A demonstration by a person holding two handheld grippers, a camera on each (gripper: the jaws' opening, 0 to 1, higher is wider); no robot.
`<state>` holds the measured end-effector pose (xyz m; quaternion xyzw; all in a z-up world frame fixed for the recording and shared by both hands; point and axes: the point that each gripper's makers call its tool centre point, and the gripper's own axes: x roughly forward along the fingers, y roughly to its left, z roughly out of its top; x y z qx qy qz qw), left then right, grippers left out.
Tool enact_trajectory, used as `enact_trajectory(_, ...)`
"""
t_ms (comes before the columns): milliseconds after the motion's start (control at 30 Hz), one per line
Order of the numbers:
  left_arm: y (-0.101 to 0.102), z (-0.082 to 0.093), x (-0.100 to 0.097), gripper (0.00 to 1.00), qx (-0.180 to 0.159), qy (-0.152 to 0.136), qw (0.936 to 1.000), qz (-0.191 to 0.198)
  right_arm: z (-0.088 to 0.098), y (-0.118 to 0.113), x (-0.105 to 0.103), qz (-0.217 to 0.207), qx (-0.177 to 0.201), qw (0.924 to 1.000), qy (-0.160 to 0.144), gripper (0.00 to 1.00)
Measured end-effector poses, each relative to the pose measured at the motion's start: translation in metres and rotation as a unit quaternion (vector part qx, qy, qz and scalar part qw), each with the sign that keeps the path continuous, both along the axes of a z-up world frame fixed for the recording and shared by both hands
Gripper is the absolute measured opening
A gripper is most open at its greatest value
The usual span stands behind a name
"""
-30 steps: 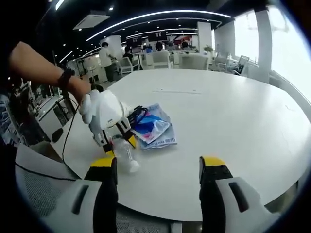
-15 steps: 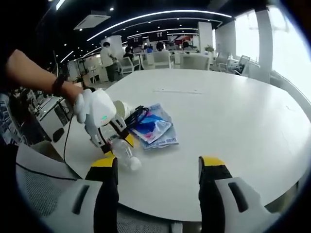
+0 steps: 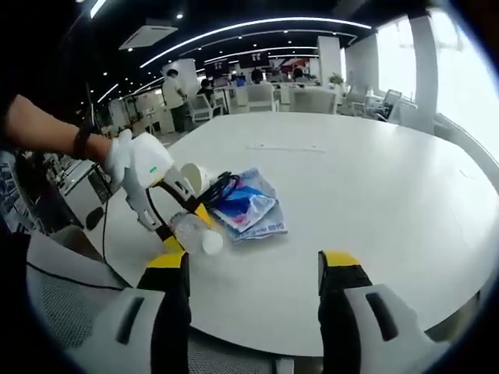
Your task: Arrange the tabletop items into an orderly group along one side of the table until the central work area is clear of visible clutter.
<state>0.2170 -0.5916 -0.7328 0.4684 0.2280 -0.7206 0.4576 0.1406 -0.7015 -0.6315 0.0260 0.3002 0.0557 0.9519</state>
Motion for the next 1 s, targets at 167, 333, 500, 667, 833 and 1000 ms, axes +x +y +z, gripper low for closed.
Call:
enact_trajectory(167, 0.001, 0.010, 0.006, 0.37, -0.030, 0.010, 0.9981, 0.053, 0.000, 0.002, 0.000, 0.005, 0.000, 1.0000, -0.001, 0.66)
enact_trajectory(333, 0.009, 0.019, 0.010, 0.37, -0.042, 0.006, 0.9961, 0.078, 0.000, 0.005, 0.000, 0.012, -0.002, 0.9999, -0.002, 0.66)
enact_trajectory(500, 0.015, 0.030, 0.013, 0.37, -0.064, 0.017, 0.9917, 0.110, 0.000, 0.008, -0.001, 0.018, -0.002, 0.9998, -0.001, 0.66)
enact_trajectory(667, 0.021, 0.037, 0.015, 0.37, -0.074, 0.006, 0.9899, 0.121, 0.000, 0.009, -0.001, 0.021, -0.002, 0.9998, -0.001, 0.65)
enact_trajectory(833, 0.031, 0.041, 0.018, 0.37, -0.084, 0.011, 0.9855, 0.147, 0.000, 0.011, -0.001, 0.026, -0.003, 0.9997, -0.001, 0.65)
enact_trajectory(1000, 0.031, 0.042, 0.019, 0.37, -0.132, 0.035, 0.9737, 0.182, 0.000, 0.013, -0.002, 0.030, -0.004, 0.9996, 0.000, 0.65)
